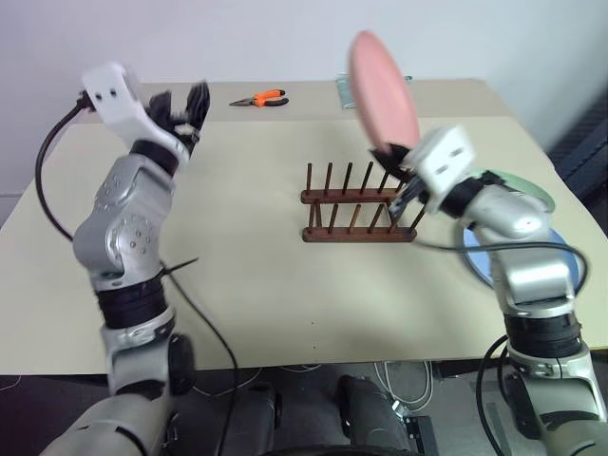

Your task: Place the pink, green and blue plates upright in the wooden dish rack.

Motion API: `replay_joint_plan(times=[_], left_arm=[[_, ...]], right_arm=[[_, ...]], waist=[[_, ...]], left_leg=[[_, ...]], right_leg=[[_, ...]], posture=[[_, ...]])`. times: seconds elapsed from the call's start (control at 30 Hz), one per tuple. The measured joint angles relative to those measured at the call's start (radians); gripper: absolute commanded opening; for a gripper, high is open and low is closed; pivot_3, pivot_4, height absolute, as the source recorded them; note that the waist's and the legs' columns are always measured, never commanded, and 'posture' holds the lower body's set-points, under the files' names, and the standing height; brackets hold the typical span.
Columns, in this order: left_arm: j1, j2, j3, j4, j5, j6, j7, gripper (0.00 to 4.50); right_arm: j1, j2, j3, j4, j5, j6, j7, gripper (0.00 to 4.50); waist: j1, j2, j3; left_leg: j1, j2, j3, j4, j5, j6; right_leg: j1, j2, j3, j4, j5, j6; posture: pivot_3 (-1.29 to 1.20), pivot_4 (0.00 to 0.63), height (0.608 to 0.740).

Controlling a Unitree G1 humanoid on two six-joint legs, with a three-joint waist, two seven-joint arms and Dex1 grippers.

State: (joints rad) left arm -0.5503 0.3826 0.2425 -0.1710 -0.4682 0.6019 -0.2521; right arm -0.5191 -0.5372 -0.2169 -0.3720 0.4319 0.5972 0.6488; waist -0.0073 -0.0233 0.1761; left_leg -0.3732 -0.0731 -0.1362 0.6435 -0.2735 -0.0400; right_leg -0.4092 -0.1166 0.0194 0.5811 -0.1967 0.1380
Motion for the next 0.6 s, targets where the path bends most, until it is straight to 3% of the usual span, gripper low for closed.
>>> replay_joint_plan(times=[0.1, 0.23, 0.53, 0.6], left_arm=[[0.18, 0.074, -0.095, -0.03, -0.049, 0.005, -0.239, 3.49], [0.343, 0.182, -0.21, -0.097, -0.074, 0.002, -0.465, 3.49], [0.391, 0.198, -0.267, -0.147, -0.064, 0.0, -0.533, 3.49], [0.391, 0.193, -0.272, -0.147, -0.06, -0.001, -0.531, 3.54]], right_arm=[[0.012, 0.001, -0.127, -0.026, 0.244, 0.182, -0.017, 0.0], [0.019, -0.008, -0.2, -0.014, 0.361, 0.289, -0.085, 0.0], [0.043, -0.022, -0.219, 0.038, 0.457, 0.346, -0.152, 0.0], [0.049, -0.024, -0.22, 0.063, 0.464, 0.353, -0.156, 0.73]], waist=[[-0.003, 0.001, 0.0], [-0.004, 0.005, 0.002], [-0.002, 0.007, 0.003], [-0.003, 0.007, 0.003]], left_leg=[[-0.001, 0.001, 0.001, 0.0, -0.001, 0.001], [-0.001, 0.002, 0.001, -0.001, -0.001, 0.001], [-0.001, 0.001, 0.002, 0.0, -0.001, 0.002], [-0.001, 0.001, 0.002, 0.0, -0.001, 0.002]], right_leg=[[0.0, -0.001, 0.0, -0.001, -0.002, -0.004], [-0.002, -0.001, 0.0, -0.001, -0.002, -0.005], [-0.001, -0.001, 0.0, -0.001, -0.002, -0.004], [-0.001, -0.001, 0.0, -0.001, -0.002, -0.004]], posture=[[0.0, 0.15, 0.74], [0.0, 0.15, 0.74], [0.0, 0.15, 0.74], [0.0, 0.15, 0.74]])
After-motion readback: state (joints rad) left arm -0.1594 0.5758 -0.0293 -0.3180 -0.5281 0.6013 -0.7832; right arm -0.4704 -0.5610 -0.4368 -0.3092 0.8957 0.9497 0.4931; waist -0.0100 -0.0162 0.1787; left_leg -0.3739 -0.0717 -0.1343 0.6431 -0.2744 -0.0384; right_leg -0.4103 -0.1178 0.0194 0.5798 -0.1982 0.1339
